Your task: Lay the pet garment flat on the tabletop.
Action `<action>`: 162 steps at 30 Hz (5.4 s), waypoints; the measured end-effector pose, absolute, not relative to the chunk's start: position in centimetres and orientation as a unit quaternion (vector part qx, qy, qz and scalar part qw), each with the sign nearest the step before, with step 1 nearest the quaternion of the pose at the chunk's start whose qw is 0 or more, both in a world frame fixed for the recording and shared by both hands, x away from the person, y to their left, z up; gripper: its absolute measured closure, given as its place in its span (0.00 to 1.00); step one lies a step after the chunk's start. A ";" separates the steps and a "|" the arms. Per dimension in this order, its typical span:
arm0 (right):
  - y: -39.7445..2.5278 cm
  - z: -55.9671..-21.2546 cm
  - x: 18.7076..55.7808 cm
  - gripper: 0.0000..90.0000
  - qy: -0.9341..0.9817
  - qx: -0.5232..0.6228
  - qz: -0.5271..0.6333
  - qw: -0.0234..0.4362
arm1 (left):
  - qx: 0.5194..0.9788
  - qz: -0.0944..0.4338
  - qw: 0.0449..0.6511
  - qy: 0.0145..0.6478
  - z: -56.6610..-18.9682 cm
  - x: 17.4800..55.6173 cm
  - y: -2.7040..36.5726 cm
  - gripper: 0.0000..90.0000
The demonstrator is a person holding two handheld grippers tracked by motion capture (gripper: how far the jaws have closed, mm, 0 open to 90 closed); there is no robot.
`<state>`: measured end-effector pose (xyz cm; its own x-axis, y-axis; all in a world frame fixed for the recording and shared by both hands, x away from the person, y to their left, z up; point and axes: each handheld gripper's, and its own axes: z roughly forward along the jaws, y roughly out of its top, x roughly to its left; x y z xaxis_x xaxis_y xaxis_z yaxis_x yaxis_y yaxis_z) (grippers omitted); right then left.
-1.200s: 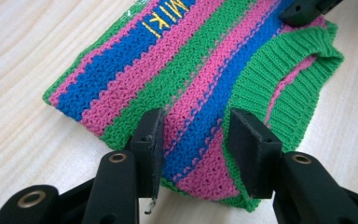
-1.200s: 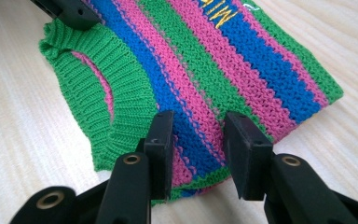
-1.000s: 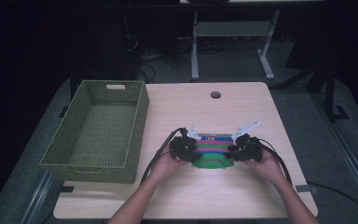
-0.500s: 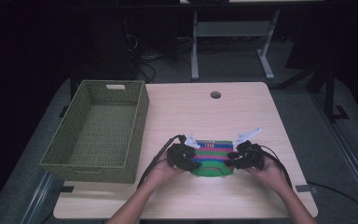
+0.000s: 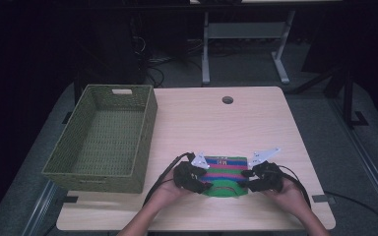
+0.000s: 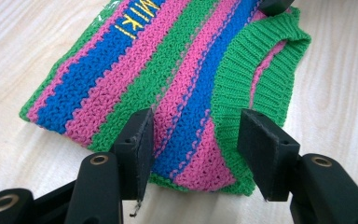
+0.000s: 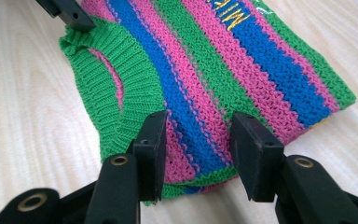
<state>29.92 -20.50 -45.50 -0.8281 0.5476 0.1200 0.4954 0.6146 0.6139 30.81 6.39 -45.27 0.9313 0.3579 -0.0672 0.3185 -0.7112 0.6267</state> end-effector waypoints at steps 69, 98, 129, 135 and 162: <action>-19.8 -45.6 26.1 0.96 0.905 0.223 0.356 0.060 | 0.931 0.069 0.333 0.134 -44.9 27.7 6.4 0.96; -21.3 -43.1 24.8 0.96 0.888 0.210 0.408 0.017 | 0.922 0.038 0.361 0.132 -42.0 26.3 7.7 0.96; -20.9 -37.0 25.9 0.96 0.887 0.202 0.413 0.035 | 0.907 0.069 0.391 0.141 -37.0 27.1 8.2 0.96; -20.9 -36.7 27.8 0.95 0.886 0.217 0.408 0.028 | 0.901 0.065 0.398 0.161 -37.1 28.8 8.0 0.95; -21.2 -37.5 34.1 0.95 0.873 0.284 0.397 -0.004 | 0.892 0.056 0.395 0.215 -38.3 34.5 6.9 0.95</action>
<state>34.12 -21.16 -37.54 -0.8385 0.4928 0.2323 0.4989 0.5233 0.6908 34.55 6.95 -38.29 0.9018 0.4265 -0.0704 0.3387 -0.5960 0.7280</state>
